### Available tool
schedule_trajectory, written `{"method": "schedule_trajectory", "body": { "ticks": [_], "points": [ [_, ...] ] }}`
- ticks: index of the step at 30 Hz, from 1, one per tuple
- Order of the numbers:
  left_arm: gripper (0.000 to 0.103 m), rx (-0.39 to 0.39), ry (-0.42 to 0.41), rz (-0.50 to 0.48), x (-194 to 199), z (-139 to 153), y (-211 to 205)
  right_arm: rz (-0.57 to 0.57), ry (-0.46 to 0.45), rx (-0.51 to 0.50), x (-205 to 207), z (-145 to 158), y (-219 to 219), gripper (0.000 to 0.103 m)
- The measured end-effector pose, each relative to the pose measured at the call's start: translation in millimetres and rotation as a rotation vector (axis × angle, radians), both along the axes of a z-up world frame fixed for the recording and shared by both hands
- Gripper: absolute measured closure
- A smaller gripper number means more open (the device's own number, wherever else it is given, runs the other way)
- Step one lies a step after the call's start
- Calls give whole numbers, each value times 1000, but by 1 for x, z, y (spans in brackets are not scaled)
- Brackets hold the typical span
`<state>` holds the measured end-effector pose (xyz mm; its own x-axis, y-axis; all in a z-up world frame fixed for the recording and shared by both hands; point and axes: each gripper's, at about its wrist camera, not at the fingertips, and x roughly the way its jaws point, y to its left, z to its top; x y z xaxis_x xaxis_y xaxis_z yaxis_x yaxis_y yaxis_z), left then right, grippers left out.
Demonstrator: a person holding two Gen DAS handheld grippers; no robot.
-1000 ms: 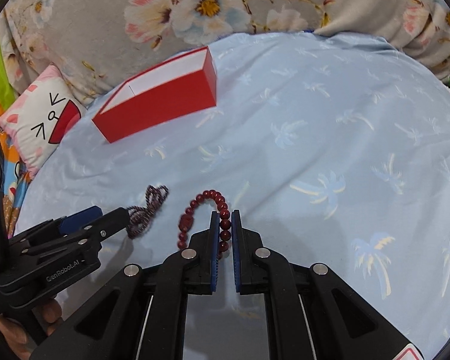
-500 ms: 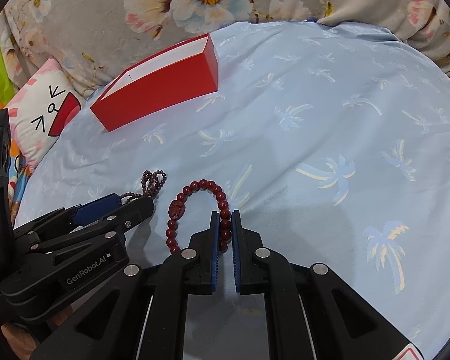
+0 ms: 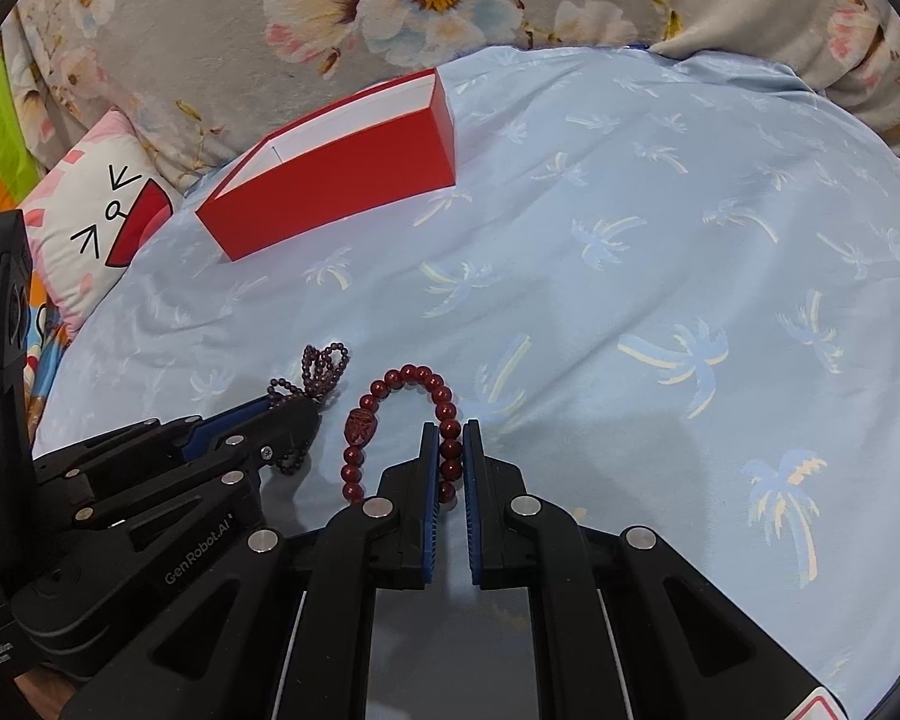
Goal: Organize jewelry
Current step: 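Grasp the dark-red bead bracelet with the right tool while the left tool grasps the tasseled strand, then carry both dark-red bead pieces over the red box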
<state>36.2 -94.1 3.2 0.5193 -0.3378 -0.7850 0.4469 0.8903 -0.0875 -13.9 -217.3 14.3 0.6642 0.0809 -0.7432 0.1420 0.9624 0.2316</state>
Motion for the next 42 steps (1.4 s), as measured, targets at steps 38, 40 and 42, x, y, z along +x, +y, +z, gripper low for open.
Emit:
{"method": "schedule_trajectory", "body": {
  "ticks": [38, 40, 42],
  "points": [
    [93, -61, -120, 171, 70, 75, 75, 139, -158, -93, 68, 81, 53, 96],
    [93, -58, -131, 179, 78, 79, 76, 147, -167, -100, 79, 84, 56, 96],
    [93, -54, -142, 187, 88, 83, 77, 153, -177, -107, 89, 88, 59, 96]
  ]
}}
